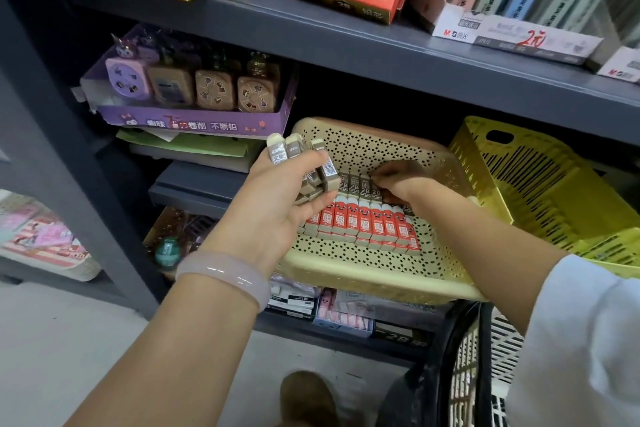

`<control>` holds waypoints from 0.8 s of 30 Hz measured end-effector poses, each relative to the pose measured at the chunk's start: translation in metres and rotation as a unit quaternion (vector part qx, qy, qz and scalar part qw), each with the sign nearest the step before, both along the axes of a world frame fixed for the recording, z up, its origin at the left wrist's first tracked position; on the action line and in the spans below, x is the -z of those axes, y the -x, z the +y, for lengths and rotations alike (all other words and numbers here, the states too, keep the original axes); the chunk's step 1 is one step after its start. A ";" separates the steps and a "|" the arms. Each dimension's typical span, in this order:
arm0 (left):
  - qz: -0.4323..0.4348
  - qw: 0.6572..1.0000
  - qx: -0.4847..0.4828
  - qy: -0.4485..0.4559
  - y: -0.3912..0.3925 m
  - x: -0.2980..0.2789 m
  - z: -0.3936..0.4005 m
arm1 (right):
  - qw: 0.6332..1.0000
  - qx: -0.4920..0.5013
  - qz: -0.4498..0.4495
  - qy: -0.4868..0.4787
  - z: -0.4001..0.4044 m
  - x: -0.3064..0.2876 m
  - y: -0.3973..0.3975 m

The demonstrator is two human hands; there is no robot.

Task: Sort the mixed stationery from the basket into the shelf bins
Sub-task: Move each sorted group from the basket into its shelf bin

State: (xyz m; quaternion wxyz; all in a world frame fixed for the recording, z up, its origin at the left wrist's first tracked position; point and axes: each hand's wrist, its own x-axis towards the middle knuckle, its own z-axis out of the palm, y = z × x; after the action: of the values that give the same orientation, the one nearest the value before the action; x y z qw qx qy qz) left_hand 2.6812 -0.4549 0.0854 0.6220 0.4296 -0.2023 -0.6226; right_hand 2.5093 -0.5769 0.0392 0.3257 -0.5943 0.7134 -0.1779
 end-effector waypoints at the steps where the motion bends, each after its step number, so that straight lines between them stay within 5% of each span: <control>1: -0.001 1.000 -0.002 -0.001 0.000 0.000 0.000 | 1.000 0.000 0.020 0.015 0.000 -0.002 -0.001; 4: -0.002 1.000 -0.006 0.000 0.001 0.000 -0.001 | 0.997 -0.003 0.010 0.081 0.010 -0.023 -0.008; 8: -0.026 1.000 -0.009 0.016 0.003 -0.002 0.001 | 0.945 -0.159 -0.286 0.013 0.047 -0.060 -0.027; 12: -0.063 0.997 -0.023 0.027 0.007 -0.005 0.004 | 0.926 -0.255 -0.279 -0.011 0.066 -0.071 -0.046; 18: -0.046 0.999 -0.012 0.017 0.006 -0.004 0.008 | 0.909 -0.186 -0.372 -0.038 0.059 -0.067 -0.032; 20: -0.019 1.000 -0.018 0.003 0.004 -0.004 0.007 | 0.934 -0.096 -0.344 0.006 0.048 -0.063 -0.019; 24: -0.027 1.000 0.000 0.004 0.003 -0.002 0.007 | 0.993 0.029 -0.090 0.074 0.020 -0.042 0.009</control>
State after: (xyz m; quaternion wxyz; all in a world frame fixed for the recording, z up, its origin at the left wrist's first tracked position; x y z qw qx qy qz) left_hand 2.6779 -0.4479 0.0873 0.6179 0.4441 -0.2215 -0.6099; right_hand 2.5000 -0.5570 0.0808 0.3380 -0.5777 0.6830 -0.2923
